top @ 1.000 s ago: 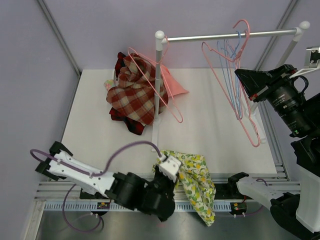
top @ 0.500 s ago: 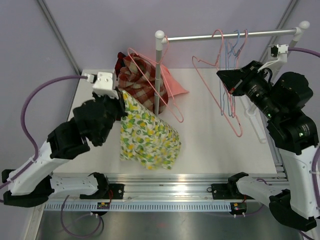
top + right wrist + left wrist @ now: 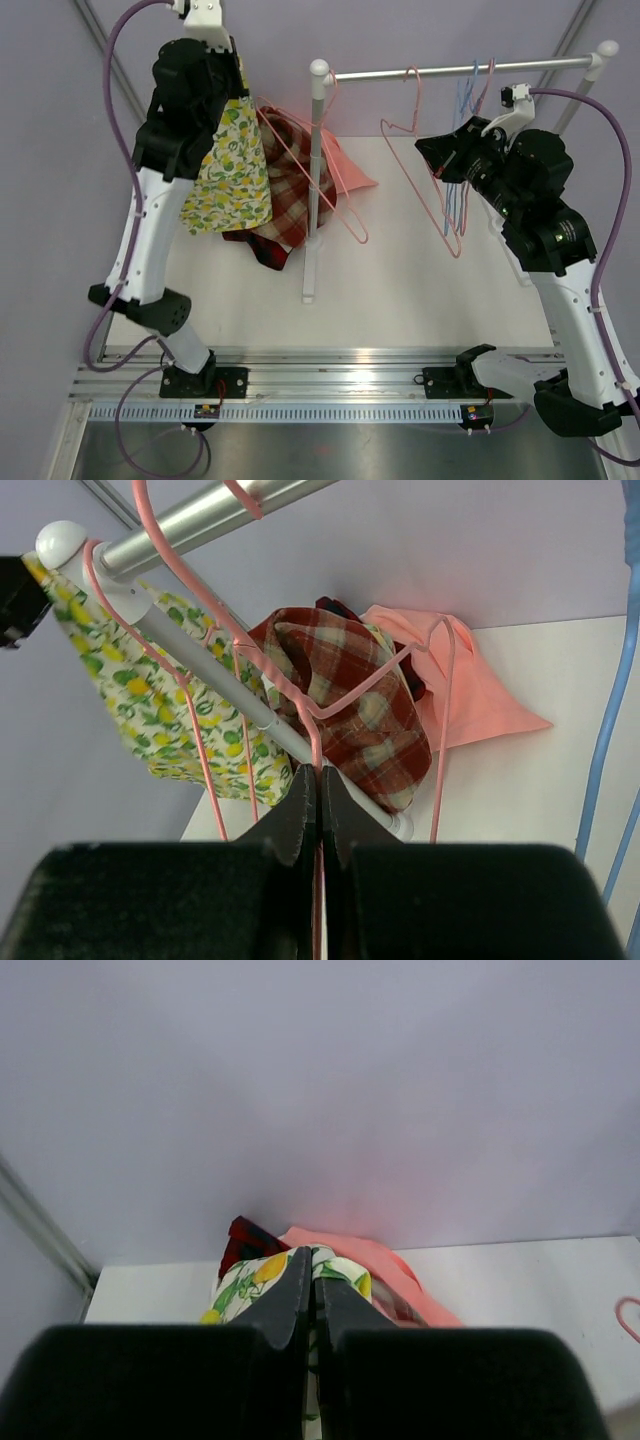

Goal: Remove the skirt from the hanger

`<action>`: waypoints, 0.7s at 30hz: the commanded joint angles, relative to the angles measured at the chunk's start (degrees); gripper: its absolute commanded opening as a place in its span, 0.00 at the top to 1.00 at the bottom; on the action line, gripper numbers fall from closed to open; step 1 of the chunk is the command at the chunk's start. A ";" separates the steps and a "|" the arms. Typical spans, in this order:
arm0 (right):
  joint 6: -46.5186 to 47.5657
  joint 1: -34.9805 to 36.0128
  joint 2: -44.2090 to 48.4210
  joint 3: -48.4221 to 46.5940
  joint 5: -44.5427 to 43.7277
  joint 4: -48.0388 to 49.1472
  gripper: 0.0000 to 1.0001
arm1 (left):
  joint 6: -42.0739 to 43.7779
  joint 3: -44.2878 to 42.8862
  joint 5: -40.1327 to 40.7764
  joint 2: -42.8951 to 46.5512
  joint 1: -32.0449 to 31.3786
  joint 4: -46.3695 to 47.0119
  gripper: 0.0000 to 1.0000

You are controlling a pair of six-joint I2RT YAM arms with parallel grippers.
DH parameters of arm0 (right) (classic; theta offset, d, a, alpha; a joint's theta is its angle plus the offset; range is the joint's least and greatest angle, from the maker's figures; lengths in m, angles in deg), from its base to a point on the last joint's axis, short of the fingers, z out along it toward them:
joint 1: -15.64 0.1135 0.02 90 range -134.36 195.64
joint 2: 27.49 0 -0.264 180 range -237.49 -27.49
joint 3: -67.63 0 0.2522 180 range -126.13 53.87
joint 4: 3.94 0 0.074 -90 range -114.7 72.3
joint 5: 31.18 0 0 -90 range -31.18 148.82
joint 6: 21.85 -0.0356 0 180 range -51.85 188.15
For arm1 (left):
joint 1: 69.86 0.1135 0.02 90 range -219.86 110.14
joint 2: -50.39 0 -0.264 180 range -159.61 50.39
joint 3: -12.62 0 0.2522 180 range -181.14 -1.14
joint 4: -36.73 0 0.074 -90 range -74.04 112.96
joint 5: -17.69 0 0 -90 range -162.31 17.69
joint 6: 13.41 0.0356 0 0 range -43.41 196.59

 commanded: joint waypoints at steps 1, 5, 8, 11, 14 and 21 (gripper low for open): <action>1.71 0.26 0.05 1.38 -1.48 4.41 1.00 | -3.43 -8.81 -11.52 -6.51 5.59 1.57 1.00; 1.62 0.17 0.31 4.80 -2.80 6.17 1.00 | -5.47 -5.61 -13.64 -12.23 7.37 6.92 1.00; 0.66 0.26 -0.04 5.86 -3.15 6.96 1.00 | -7.05 0.97 -13.02 -13.03 7.72 11.41 1.00; -0.31 0.26 -0.22 6.65 -3.15 7.75 1.00 | -9.42 5.65 -12.32 -13.55 8.25 13.70 1.00; -0.75 0.17 -0.13 6.74 -2.63 8.10 1.00 | -11.27 11.80 -13.46 -13.47 9.13 15.63 0.99; -1.89 0.26 1.80 2.79 0.97 4.43 1.00 | -14.96 16.04 -17.77 -15.84 11.50 11.25 0.01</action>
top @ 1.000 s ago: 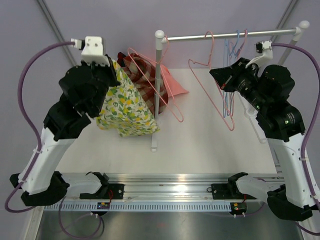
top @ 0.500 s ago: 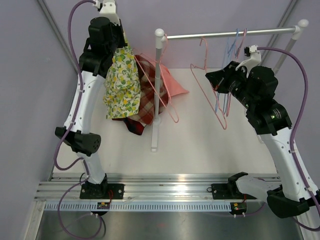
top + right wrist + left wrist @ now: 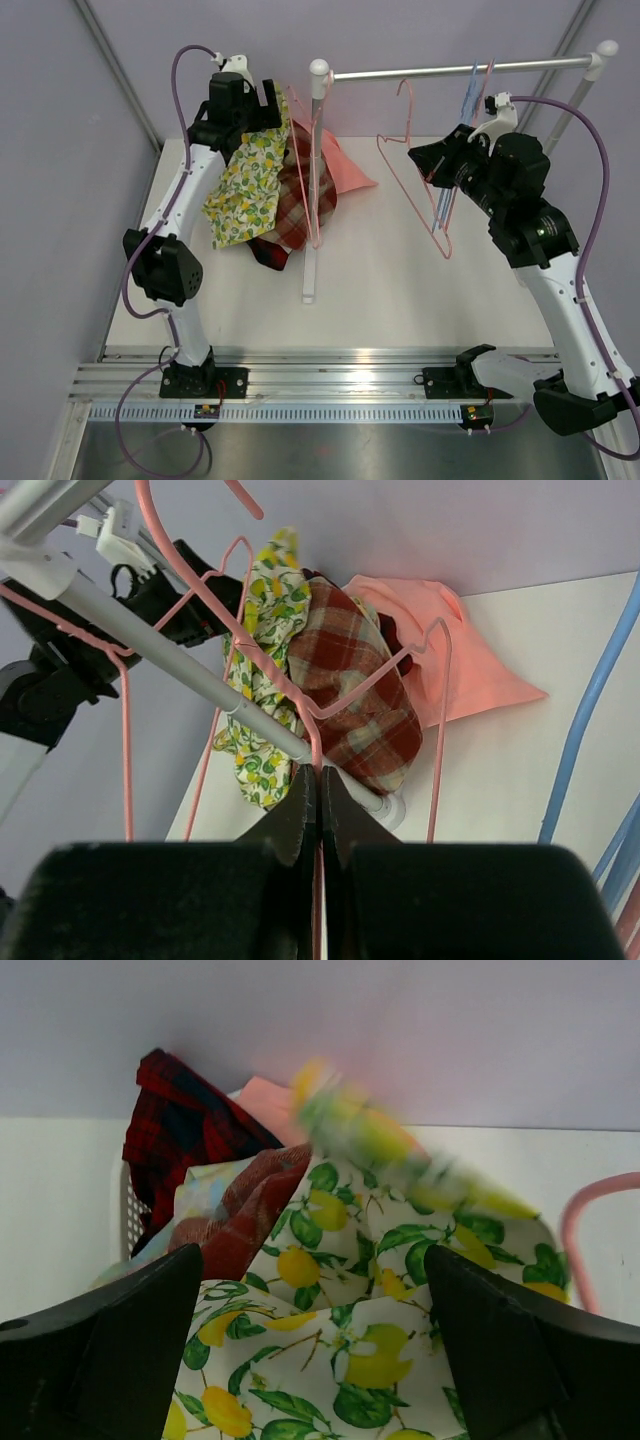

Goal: Remove the skirt from the hanger

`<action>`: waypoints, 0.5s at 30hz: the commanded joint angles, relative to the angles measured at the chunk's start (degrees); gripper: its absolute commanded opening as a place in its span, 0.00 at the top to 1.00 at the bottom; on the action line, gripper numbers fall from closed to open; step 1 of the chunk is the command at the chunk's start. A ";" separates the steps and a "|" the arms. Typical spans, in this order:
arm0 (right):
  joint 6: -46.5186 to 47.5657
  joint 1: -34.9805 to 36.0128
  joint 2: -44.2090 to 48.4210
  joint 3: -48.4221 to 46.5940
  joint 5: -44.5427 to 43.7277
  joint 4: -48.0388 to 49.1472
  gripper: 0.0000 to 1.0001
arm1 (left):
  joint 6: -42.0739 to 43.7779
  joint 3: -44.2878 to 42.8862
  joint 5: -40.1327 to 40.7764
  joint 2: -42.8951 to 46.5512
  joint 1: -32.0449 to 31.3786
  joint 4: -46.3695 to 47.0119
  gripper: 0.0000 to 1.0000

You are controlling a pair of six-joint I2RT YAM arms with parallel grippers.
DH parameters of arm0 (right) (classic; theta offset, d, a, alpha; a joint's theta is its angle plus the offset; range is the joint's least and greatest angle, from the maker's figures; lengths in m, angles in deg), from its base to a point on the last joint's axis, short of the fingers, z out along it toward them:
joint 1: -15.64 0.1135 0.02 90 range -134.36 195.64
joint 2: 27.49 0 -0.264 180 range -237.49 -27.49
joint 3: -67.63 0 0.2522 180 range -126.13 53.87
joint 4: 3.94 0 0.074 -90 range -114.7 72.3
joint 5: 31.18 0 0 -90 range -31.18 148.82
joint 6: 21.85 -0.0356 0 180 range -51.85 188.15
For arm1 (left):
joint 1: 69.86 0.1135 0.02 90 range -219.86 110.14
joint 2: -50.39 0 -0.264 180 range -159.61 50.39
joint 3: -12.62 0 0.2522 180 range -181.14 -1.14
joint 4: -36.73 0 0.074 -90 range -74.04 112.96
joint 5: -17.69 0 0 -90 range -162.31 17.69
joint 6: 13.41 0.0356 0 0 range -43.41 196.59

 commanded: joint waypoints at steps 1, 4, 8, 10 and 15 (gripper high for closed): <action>-1.17 0.26 3.18 -4.23 2.72 0.31 1.00 | -2.83 0.47 -4.20 0.55 1.36 0.30 0.01; -2.05 0.26 6.86 -3.18 3.61 -1.02 1.00 | -2.57 3.11 -4.72 3.89 1.36 1.77 0.01; -2.14 0.26 9.78 -2.65 2.12 -2.25 1.00 | -2.22 5.05 -4.29 9.78 1.36 1.35 0.01; -1.61 0.26 9.52 -3.43 1.15 -2.51 1.00 | -2.22 5.13 -3.85 12.41 1.36 -0.14 0.01; 0.05 0.26 5.39 -7.91 -0.17 -0.85 1.00 | -2.04 12.14 -4.29 19.79 1.36 0.46 0.01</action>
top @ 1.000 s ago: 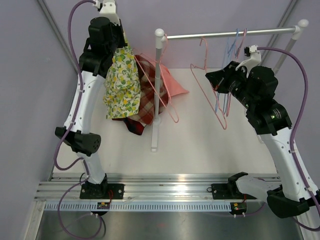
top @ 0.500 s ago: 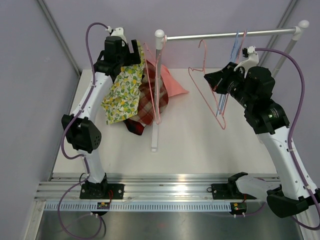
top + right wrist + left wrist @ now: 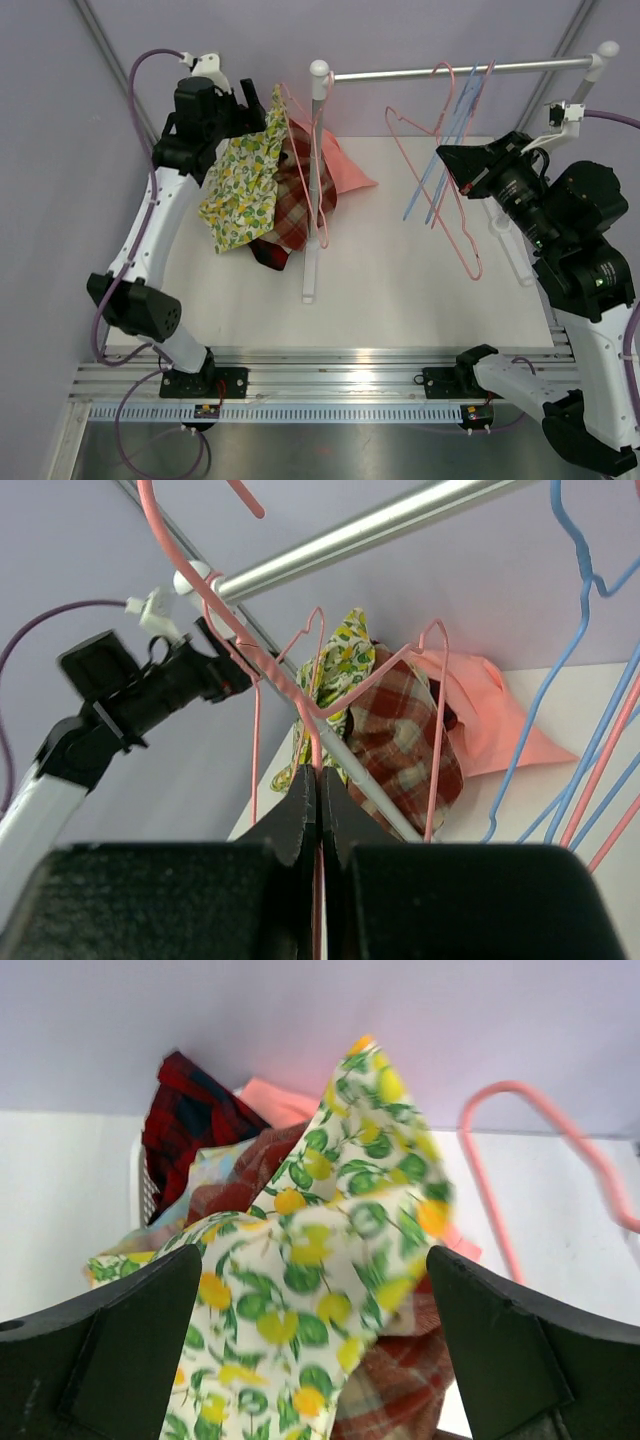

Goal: Remove the skirt from the hanger

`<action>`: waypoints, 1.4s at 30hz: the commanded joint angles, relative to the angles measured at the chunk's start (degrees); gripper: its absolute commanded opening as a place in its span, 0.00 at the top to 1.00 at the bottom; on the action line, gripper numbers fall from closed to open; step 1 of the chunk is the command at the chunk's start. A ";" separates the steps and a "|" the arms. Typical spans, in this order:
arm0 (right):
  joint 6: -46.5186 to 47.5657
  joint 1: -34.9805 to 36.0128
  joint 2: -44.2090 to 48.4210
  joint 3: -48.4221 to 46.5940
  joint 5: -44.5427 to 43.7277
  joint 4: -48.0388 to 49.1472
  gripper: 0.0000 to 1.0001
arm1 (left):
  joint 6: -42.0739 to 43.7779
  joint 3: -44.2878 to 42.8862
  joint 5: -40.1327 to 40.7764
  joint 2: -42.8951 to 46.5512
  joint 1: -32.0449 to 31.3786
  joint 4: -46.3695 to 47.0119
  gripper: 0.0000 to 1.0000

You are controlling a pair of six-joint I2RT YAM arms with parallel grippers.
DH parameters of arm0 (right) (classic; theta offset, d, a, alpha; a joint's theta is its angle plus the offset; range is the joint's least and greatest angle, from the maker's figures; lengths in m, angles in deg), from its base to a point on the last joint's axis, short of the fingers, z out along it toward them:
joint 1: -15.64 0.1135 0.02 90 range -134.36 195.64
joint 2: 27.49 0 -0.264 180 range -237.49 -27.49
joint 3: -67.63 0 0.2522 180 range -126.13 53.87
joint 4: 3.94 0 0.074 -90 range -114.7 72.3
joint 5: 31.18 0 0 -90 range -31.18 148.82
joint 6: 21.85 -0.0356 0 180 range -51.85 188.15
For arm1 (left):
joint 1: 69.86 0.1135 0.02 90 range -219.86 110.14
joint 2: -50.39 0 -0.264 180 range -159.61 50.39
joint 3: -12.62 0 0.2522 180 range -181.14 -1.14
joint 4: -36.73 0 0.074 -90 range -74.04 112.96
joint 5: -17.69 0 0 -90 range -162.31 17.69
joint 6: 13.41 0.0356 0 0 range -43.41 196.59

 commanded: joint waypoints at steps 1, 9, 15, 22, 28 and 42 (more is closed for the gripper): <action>1.63 0.26 -5.45 -3.28 -2.99 3.20 1.00 | -0.18 4.64 -1.58 7.32 0.01 2.15 0.01; 5.32 0.26 -16.70 -10.05 -6.95 6.80 1.00 | -1.06 17.03 -1.75 19.62 0.01 3.55 0.01; 4.19 0.17 -18.22 -8.66 -7.65 8.39 1.00 | -1.50 26.35 -1.84 31.04 -0.08 3.47 0.01; 3.04 0.26 -13.99 -3.47 -7.48 7.69 0.93 | -1.32 29.44 -2.54 36.77 -0.08 1.10 0.01; 4.97 0.26 -11.27 -4.78 -9.58 2.42 0.01 | -1.85 29.53 -2.89 40.01 -0.26 -1.28 0.01; 10.52 0.17 19.44 8.62 -14.06 -6.29 0.01 | -0.36 31.98 -5.79 58.20 -0.43 -16.30 0.01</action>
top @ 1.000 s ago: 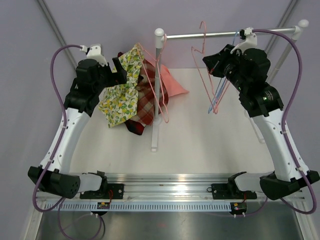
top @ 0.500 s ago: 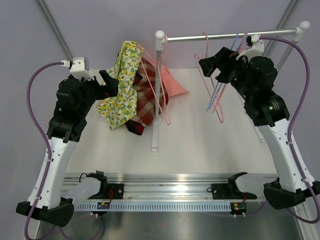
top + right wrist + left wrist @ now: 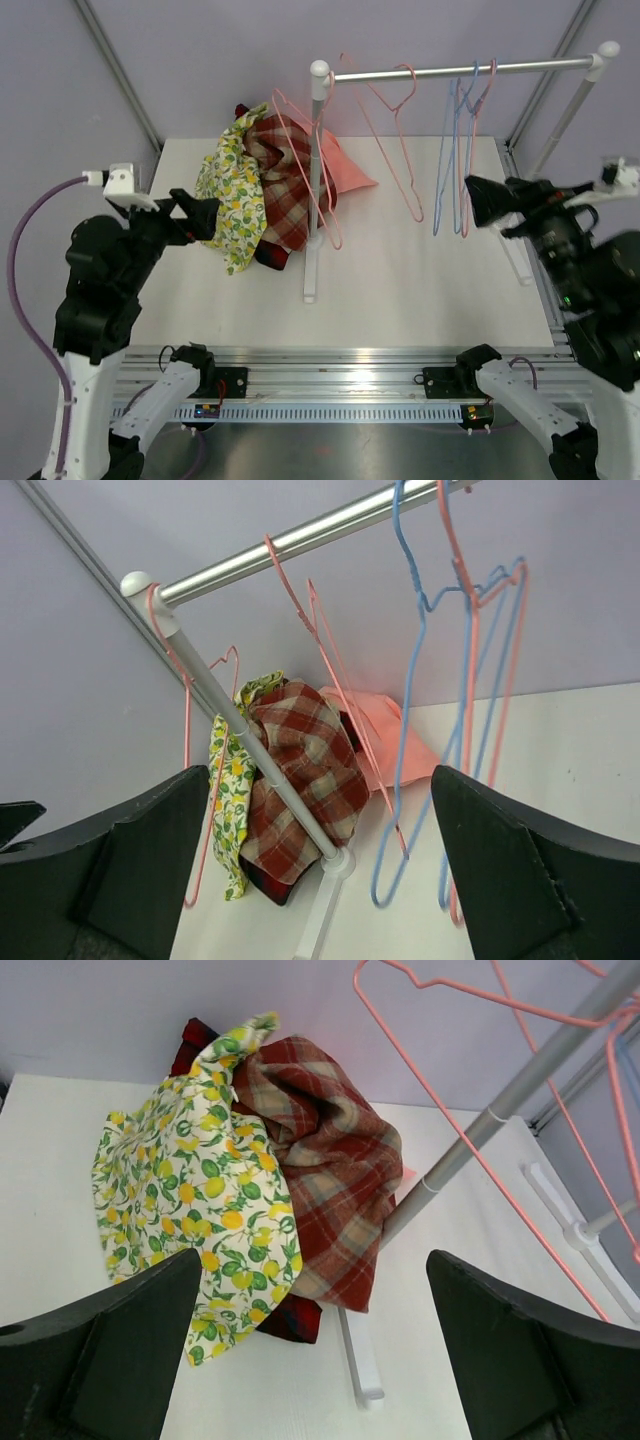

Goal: Remove the skirt from the hanger

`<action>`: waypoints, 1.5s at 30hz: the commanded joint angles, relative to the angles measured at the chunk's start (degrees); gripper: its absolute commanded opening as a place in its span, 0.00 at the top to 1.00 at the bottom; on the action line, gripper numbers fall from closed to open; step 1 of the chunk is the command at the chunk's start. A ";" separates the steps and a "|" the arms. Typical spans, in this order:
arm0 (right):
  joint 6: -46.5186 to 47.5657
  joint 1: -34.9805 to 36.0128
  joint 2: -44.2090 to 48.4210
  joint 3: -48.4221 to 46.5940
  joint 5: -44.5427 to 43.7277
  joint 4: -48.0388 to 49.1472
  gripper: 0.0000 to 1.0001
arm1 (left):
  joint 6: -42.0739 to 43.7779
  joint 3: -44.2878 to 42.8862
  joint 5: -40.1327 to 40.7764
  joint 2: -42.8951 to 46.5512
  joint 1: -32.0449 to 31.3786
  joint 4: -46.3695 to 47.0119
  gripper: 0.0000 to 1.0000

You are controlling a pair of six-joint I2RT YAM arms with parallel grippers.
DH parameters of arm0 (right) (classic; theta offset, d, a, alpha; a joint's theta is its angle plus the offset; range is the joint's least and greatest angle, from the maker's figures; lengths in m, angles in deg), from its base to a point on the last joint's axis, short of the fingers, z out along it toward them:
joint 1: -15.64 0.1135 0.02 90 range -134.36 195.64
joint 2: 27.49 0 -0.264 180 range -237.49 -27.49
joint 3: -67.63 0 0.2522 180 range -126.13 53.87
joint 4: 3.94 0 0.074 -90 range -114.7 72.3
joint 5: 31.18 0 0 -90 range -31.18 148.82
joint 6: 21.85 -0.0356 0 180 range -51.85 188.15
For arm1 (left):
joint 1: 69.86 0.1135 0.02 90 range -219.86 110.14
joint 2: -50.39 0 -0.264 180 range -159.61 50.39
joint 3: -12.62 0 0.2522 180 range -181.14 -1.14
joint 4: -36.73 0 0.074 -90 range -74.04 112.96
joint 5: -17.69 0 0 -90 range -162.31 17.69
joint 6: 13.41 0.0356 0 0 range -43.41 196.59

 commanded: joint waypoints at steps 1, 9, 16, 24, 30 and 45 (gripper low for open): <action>2.49 0.26 12.29 7.45 -3.18 -2.62 0.01 | 0.47 3.79 -2.84 7.89 -0.19 -4.81 0.01; 0.12 0.26 30.42 22.14 -2.22 -6.13 0.01 | -1.55 18.38 -0.21 21.71 -0.19 -8.15 0.01; -0.15 0.17 32.09 24.87 -4.06 -9.03 0.01 | -1.99 21.81 5.60 23.99 -0.19 -9.04 0.01; -0.06 0.26 34.11 27.59 -4.07 -9.12 0.01 | -6.64 22.35 18.67 13.59 -0.19 -6.75 0.01; -0.50 0.17 34.73 28.83 -3.71 -8.16 0.00 | -21.31 22.93 26.36 -5.09 -0.02 -1.34 0.01; 2.84 0.26 30.95 22.15 -0.81 -9.83 0.01 | -21.76 42.56 18.35 -22.92 8.58 38.41 0.01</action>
